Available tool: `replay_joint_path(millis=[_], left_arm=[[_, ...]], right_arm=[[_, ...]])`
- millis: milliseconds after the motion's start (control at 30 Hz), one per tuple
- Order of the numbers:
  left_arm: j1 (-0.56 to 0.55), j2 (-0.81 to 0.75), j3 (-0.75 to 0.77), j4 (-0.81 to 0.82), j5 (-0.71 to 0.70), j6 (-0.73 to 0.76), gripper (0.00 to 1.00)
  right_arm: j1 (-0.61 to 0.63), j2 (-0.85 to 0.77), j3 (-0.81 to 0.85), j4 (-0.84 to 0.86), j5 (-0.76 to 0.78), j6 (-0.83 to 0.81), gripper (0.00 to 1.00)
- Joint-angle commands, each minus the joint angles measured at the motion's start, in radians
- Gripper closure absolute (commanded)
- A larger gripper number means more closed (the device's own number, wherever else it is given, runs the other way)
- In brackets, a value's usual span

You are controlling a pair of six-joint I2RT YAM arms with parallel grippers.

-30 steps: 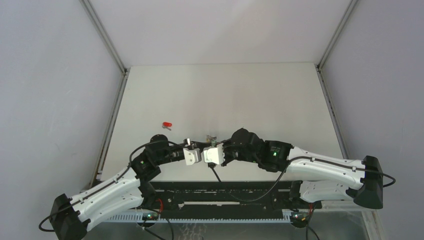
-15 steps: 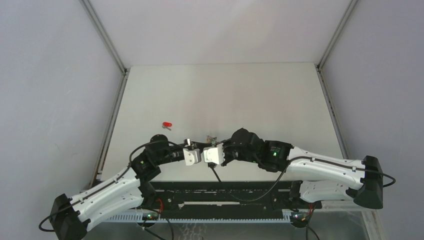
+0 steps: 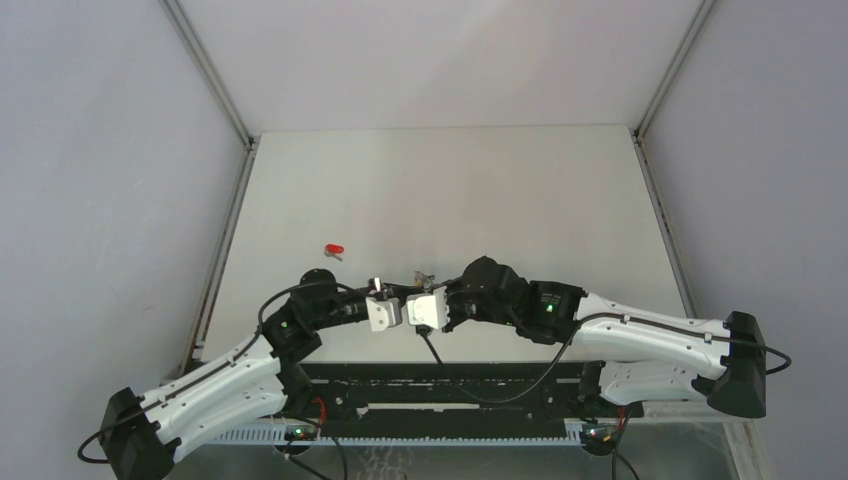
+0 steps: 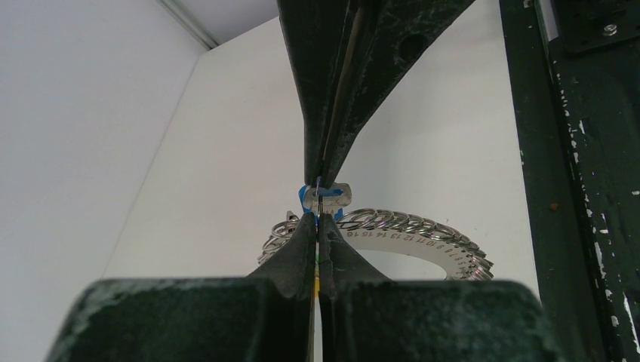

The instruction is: Put the keys on the keyring

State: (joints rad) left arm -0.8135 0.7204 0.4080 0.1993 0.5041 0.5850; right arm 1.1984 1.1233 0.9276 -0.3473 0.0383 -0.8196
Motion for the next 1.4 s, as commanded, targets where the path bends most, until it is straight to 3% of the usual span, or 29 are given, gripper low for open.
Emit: replay_joint_path(millis=[0, 1367], left_arm=[[-0.007, -0.003, 0.063, 0.063, 0.020, -0.010, 1.00], [-0.007, -0.012, 0.062, 0.029, -0.021, 0.007, 1.00]], right_arm=[[0.001, -0.002, -0.001, 0.035, -0.020, 0.011, 1.00], [-0.005, -0.036, -0.001, 0.018, 0.004, 0.038, 1.00]])
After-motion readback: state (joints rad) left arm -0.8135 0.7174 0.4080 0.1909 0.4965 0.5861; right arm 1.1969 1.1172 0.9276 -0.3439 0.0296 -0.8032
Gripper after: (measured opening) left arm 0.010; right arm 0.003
